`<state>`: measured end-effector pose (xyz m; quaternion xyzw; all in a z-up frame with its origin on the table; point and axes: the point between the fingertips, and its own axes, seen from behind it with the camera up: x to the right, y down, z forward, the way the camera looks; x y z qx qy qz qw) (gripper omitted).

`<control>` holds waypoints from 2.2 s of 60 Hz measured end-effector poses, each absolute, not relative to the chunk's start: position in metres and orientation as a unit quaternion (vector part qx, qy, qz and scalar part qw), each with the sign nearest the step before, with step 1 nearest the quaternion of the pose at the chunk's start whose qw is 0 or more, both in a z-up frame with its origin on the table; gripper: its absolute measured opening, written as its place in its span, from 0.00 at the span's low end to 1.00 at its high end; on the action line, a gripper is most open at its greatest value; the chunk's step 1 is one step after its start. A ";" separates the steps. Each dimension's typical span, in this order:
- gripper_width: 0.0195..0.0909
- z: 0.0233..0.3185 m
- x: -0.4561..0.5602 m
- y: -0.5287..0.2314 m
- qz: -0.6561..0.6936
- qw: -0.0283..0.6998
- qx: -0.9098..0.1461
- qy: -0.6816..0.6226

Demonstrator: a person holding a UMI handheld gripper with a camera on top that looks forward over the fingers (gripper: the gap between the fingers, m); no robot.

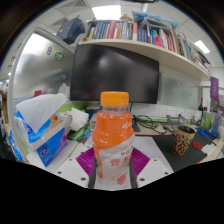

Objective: Pour water

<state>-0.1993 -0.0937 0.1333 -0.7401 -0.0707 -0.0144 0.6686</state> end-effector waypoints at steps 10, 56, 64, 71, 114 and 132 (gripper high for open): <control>0.31 0.135 -0.196 -0.088 0.023 0.671 -0.740 -0.036; 0.29 0.262 -0.067 -0.025 0.425 0.505 -0.656 0.366; 0.29 0.263 -0.065 -0.012 0.497 0.432 -0.623 0.423; 0.29 0.261 -0.064 -0.001 0.541 0.381 -0.588 0.466; 0.30 0.305 0.020 -0.018 0.320 0.521 -0.735 0.294; 0.34 0.312 0.171 -0.013 -0.007 0.645 -0.758 0.098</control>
